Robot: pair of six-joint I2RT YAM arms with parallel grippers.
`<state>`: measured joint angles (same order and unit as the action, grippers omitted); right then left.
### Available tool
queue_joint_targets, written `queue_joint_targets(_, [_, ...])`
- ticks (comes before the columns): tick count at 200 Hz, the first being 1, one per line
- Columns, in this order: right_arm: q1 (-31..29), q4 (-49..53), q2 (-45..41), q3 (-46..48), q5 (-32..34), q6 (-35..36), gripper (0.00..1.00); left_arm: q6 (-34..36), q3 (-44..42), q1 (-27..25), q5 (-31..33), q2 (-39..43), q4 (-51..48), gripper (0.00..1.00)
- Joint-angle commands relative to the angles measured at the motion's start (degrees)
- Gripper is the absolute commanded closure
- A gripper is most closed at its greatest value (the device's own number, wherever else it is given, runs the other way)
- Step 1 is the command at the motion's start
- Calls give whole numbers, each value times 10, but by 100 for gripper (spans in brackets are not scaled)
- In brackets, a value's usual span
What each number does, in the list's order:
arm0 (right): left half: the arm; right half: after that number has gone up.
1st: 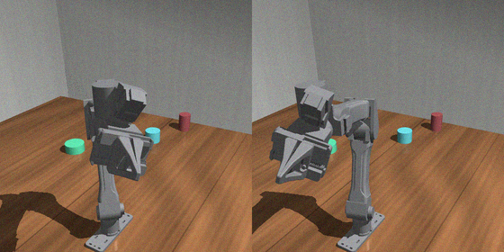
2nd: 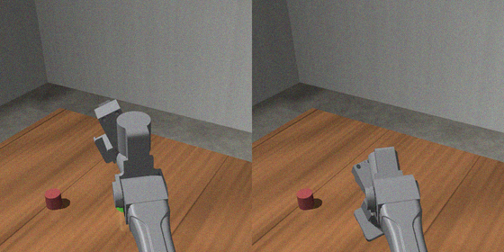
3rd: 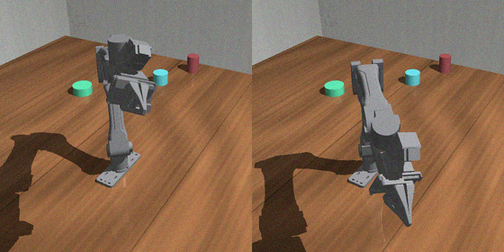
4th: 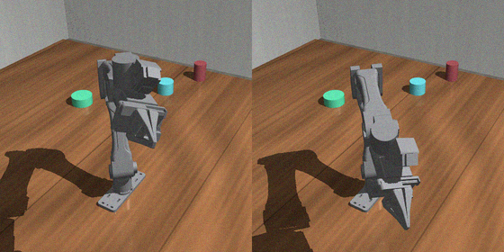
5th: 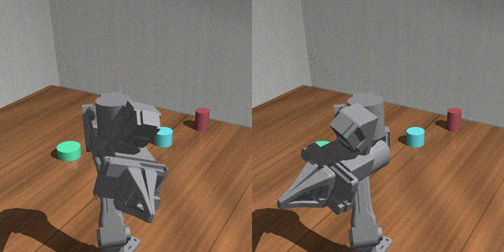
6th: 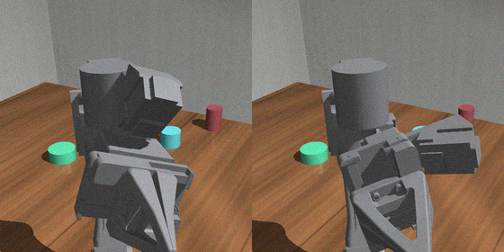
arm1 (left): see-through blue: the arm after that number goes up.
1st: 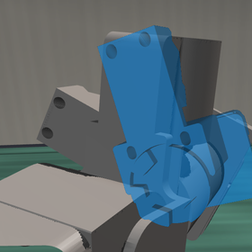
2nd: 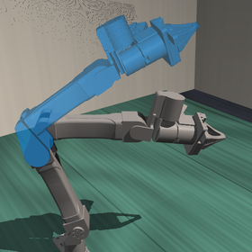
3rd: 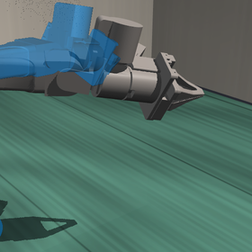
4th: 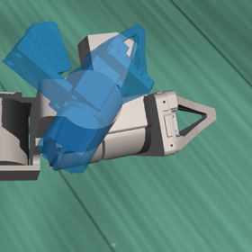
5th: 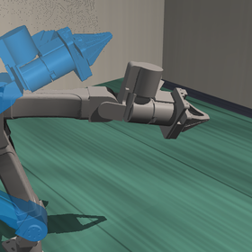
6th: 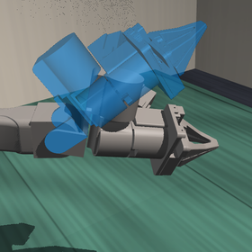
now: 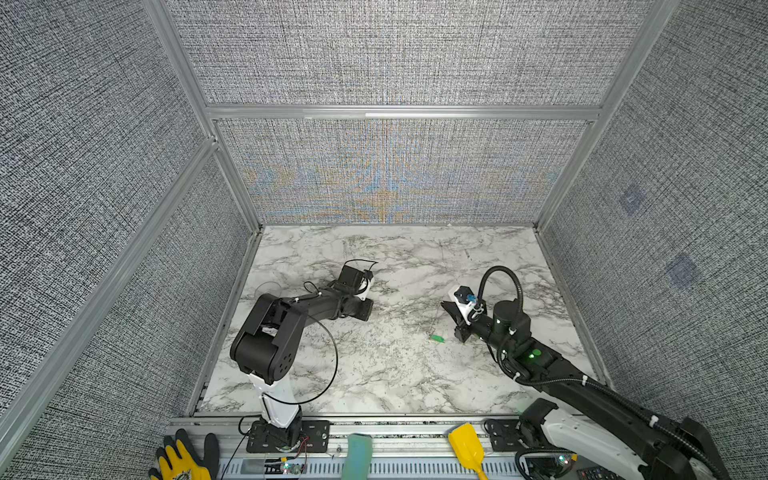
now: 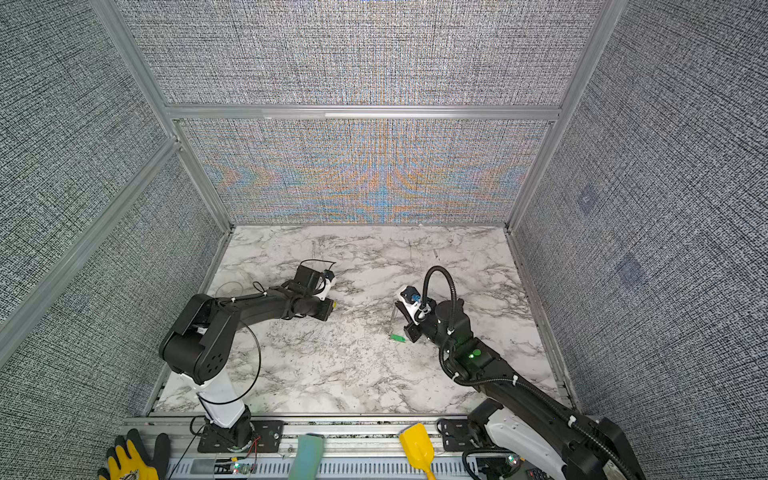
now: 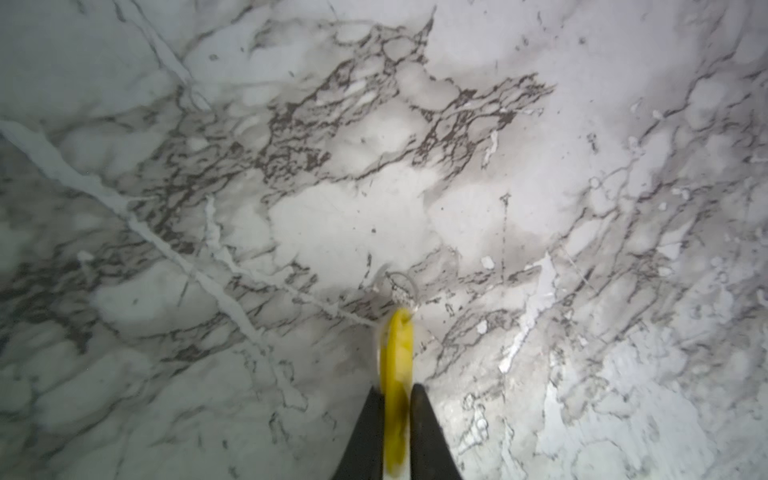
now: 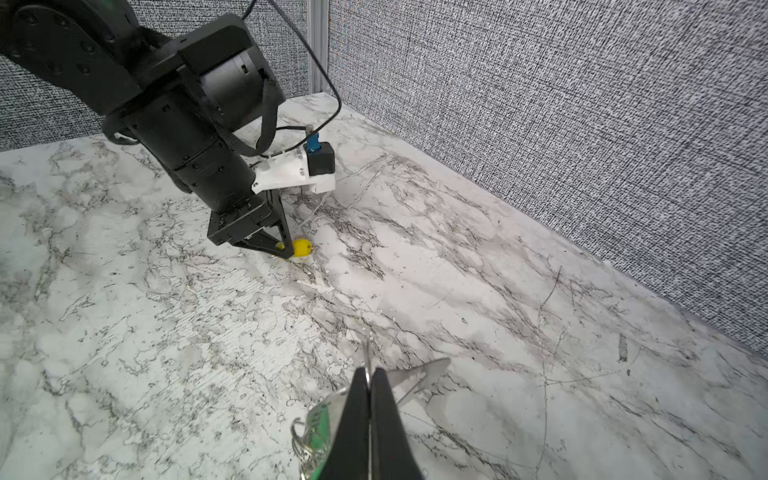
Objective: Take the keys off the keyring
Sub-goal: 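Drop the yellow-tagged key with the left gripper while the right holds the opener, then lay the metal opener with the green tag flat with the right gripper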
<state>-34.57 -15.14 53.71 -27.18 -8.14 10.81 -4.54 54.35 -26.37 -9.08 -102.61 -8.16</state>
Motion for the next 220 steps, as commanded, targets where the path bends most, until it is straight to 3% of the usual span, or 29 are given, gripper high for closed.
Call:
queue_joint_targets(1, [-1,-2,21,-13,-23,-8,100,-12,-11,5,19,7,-11,81])
queue_joint_targets(34, [-1,-9,68,-35,-45,-15,100,-23,-33,11,36,47,4,71])
queue_joint_targets(87, [-13,-25,173,-88,-70,-40,100,-33,-70,16,69,181,12,60])
queue_joint_targets(162, [-63,26,358,-221,-54,-53,100,-55,-118,16,56,346,-21,59])
queue_joint_targets(220, [-71,126,481,-355,-39,-24,100,-39,-202,16,22,439,66,58])
